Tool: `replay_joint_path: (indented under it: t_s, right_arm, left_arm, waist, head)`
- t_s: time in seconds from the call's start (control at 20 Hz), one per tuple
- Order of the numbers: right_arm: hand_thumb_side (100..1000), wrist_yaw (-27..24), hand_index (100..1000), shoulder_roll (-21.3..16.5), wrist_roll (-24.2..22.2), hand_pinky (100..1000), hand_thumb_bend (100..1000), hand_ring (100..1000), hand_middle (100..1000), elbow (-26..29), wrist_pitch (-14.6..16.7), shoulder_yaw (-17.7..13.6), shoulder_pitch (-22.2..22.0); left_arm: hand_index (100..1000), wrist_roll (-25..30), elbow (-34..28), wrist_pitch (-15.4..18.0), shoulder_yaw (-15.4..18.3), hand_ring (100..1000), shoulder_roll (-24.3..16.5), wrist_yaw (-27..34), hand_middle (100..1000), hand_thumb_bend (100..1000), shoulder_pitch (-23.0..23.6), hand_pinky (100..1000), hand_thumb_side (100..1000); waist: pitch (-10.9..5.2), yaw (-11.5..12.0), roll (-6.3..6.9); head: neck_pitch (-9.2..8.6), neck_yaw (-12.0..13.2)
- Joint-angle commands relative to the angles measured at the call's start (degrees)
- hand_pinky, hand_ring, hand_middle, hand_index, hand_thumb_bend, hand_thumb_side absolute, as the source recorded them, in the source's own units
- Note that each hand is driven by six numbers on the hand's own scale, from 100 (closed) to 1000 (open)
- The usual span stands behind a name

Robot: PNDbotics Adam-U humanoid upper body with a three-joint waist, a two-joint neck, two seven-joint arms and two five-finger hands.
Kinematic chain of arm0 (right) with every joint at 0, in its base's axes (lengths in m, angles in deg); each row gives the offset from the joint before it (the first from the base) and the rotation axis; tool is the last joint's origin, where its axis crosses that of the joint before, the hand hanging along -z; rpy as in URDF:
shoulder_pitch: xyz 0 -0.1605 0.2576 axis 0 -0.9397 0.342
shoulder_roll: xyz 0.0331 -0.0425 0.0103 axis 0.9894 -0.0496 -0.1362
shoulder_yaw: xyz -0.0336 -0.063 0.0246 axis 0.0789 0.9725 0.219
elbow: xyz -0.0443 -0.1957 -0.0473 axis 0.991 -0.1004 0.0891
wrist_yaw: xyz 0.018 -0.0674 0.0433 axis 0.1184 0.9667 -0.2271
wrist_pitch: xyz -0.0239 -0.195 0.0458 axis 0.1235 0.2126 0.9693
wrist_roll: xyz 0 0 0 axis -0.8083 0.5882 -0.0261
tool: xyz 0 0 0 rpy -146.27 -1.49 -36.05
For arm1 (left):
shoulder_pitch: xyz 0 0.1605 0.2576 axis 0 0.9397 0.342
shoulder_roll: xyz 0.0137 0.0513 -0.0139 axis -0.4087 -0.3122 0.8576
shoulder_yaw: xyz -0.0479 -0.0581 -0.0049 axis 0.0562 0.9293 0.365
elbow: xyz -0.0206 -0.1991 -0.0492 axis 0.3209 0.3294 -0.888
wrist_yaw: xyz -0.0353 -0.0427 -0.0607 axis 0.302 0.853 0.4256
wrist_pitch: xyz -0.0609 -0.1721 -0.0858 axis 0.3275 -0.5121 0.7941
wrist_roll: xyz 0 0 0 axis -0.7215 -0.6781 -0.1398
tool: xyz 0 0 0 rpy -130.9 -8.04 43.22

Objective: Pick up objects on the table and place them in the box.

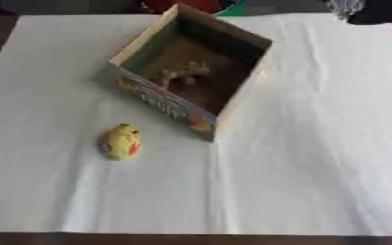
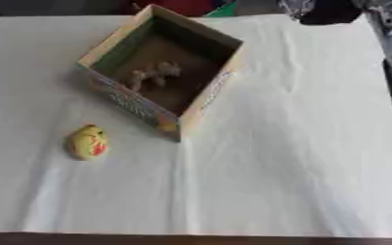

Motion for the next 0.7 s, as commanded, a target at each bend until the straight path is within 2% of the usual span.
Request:
replay_joint_path:
  t_s: [0.05, 0.2, 0.4, 0.7]
  right_arm:
    - [825, -3.37, 838, -2.05, 3.09, 734, 100, 1000, 708, 5.8, -2.95, -1.98, -2.42]
    - [843, -5.96, 841, -1.94, 5.68, 741, 100, 1000, 713, 10.02, -5.54, -2.65, -6.64]
    - [864, -9.32, 844, -1.43, 9.04, 771, 100, 1000, 714, 15.48, -8.86, -2.25, -12.1]
    - [900, -14.25, 842, -0.35, 13.98, 796, 100, 1000, 719, 23.5, -10.96, -2.85, -20.12]
  left_arm:
    - [741, -0.35, -0.96, -0.06, 0.87, 641, -1.49, -0.51, 654, 100, -0.28, 589, 769]
    - [763, -0.85, -0.96, -0.27, 1.45, 641, -3.15, -1.95, 661, 100, -0.4, 578, 752]
    - [794, -0.02, -0.96, -1.81, 2.21, 632, -7.68, -5.15, 665, 100, -0.35, 551, 736]
    - [835, 3.5, -0.96, -5.75, 2.58, 621, -15.64, -10.07, 663, 100, -0.56, 523, 711]
  waist:
    - [-1.0, -0.35, 0.23]
    - [-1.06, -0.71, 0.43]
    - [-1.48, -1.0, 0.81]
    - [-2.02, -1.89, 1.41]
  head:
    - [0.5, 0.61]
    - [0.57, 1.27]
    - [0.86, 1.81]
    - [0.78, 2.03]
